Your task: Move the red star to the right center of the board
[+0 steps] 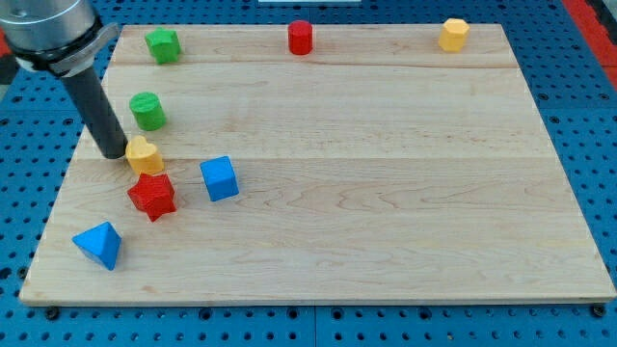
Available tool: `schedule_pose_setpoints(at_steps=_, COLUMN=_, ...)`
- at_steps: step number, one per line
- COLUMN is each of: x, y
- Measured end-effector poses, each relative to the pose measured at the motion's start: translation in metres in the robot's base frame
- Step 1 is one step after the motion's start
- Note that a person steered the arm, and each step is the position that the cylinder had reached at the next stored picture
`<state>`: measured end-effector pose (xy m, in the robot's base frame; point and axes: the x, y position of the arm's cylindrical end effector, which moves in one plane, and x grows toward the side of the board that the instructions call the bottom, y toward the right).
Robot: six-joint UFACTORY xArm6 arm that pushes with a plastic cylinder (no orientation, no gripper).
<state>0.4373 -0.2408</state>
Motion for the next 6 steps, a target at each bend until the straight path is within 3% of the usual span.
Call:
schedule_pose_setpoints(at_steps=3, x=0.001, y=-0.018)
schedule_pose_setpoints(at_steps=6, x=0.075, y=0.003)
